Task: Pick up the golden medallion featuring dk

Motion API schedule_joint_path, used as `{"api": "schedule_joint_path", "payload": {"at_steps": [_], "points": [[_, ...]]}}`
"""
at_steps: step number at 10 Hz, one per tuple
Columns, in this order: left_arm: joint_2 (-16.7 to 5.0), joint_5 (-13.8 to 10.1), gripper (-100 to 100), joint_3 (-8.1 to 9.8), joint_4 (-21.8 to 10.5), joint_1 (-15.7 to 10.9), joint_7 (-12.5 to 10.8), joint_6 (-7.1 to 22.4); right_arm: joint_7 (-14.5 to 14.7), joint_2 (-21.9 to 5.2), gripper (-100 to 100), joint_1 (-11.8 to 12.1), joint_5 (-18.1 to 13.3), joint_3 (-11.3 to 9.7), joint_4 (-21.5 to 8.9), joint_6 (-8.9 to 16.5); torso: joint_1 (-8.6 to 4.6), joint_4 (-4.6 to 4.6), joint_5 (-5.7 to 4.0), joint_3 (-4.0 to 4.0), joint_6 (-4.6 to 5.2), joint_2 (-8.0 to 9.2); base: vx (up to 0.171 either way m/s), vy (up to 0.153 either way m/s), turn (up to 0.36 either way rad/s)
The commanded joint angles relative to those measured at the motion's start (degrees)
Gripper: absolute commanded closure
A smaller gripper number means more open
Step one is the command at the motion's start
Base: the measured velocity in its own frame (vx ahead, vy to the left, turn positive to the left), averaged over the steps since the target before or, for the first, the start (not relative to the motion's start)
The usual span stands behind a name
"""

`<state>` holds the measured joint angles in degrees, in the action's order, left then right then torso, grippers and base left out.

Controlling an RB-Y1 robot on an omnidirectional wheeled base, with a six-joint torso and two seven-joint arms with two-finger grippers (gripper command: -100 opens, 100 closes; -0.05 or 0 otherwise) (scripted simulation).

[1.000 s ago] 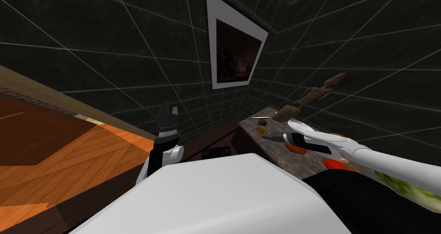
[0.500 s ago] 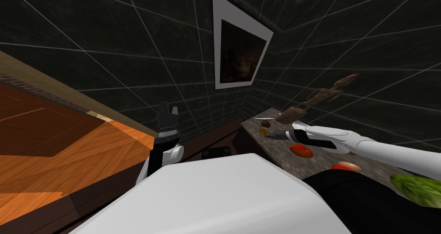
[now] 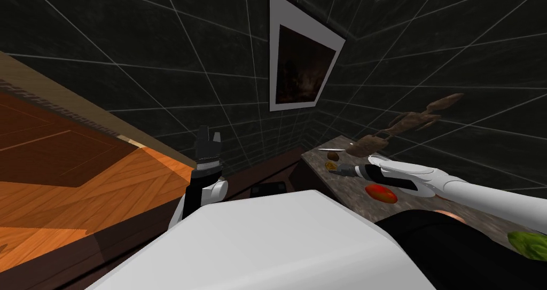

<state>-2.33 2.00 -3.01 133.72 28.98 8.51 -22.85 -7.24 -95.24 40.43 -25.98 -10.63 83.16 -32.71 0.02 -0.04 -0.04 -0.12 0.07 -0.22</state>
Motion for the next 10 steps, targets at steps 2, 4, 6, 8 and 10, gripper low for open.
{"api": "schedule_joint_path", "payload": {"at_steps": [2,4,6,8,10], "points": [[0.0,0.0,0,0.00,0.0,0.0,0.0,0.0,0.1,0.1,100,0.0,0.0,-0.1,0.0,0.1,-0.01,0.01,0.01,0.04,0.01,0.07,0.009,0.001,0.006],[0.0,0.0,0,0.00,0.0,0.0,0.0,0.0,0.2,0.0,100,0.0,-0.2,0.0,-0.1,0.2,-0.02,0.04,-0.10,0.09,0.04,0.15,0.000,0.000,0.000],[0.0,0.0,0,0.00,0.0,0.0,0.0,0.0,0.4,-0.1,100,0.0,-0.2,0.0,-0.1,0.3,-0.16,0.06,-0.18,0.12,0.08,0.19,0.000,0.000,0.000],[0.0,0.0,0,0.00,0.0,0.0,0.0,0.0,-1.0,-2.0,100,-0.3,0.4,0.5,0.3,-0.8,-0.14,0.05,-0.15,0.11,0.07,0.19,-0.018,-0.003,-0.068],[0.0,0.0,0,0.00,0.0,0.0,0.0,0.0,-0.8,-2.1,100,-0.3,0.4,0.6,0.3,-0.9,-0.12,0.08,-0.08,0.23,0.12,0.41,-0.040,-0.008,-0.086]]}}
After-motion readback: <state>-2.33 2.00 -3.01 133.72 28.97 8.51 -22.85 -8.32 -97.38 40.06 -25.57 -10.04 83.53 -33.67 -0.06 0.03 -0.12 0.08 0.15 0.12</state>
